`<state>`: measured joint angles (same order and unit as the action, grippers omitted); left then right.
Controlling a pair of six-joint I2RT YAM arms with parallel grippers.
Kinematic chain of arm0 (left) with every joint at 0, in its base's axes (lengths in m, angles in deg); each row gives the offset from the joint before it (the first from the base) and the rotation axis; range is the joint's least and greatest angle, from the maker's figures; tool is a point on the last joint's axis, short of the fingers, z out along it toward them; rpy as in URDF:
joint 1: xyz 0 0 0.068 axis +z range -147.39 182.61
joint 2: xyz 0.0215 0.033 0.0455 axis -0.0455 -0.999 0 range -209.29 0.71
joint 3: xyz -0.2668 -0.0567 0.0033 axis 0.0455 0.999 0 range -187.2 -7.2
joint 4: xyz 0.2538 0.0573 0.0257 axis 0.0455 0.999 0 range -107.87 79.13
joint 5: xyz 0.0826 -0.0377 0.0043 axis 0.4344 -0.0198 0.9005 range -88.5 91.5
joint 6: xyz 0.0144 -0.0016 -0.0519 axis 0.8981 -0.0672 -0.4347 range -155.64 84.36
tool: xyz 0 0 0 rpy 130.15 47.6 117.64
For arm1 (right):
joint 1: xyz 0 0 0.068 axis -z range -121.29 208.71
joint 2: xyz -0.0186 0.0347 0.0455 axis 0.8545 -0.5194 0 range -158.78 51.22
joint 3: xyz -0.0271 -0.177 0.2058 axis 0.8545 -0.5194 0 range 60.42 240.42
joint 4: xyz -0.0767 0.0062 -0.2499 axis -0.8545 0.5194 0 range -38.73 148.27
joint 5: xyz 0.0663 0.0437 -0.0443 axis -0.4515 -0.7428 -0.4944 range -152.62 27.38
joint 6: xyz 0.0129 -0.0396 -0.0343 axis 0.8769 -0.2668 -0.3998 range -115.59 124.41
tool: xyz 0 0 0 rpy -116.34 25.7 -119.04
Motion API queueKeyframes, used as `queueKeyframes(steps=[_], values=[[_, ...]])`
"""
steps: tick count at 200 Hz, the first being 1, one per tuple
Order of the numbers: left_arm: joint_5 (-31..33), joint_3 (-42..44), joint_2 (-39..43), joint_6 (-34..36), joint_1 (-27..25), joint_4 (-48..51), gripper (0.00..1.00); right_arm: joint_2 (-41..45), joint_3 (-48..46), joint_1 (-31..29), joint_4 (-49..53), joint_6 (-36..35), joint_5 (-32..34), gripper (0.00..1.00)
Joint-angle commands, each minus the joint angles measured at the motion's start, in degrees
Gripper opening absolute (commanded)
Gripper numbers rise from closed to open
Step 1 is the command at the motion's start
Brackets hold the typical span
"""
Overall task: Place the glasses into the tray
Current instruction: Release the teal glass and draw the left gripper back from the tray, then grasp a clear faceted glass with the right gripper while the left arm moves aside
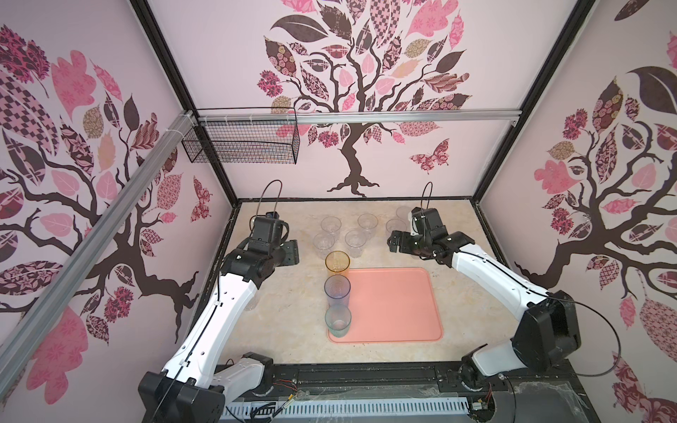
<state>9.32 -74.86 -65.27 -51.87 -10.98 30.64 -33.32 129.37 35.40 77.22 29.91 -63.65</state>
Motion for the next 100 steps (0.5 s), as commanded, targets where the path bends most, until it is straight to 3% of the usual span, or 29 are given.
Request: queueKeyframes(steps=[1, 58, 82, 100], values=[[-6.6, 3.3, -2.1, -2.2, 3.8, -8.1, 0.75, -1.3, 2.4, 1.5, 4.1, 0.6, 2.2, 1.00], [-9.5, 7.0, -5.5, -4.7, 4.4, -15.2, 0.74, -1.8, 2.4, 3.9, 5.5, 3.2, 7.2, 1.00], [-8.2, 8.6, -5.9, -6.1, 4.5, -18.2, 0.74, -4.0, 5.7, 4.0, 6.3, 3.2, 7.6, 0.99], [-11.3, 7.7, -7.8, -6.9, 4.5, -18.2, 0.74, -6.9, 9.1, 3.9, 6.3, 3.3, 6.7, 0.98]])
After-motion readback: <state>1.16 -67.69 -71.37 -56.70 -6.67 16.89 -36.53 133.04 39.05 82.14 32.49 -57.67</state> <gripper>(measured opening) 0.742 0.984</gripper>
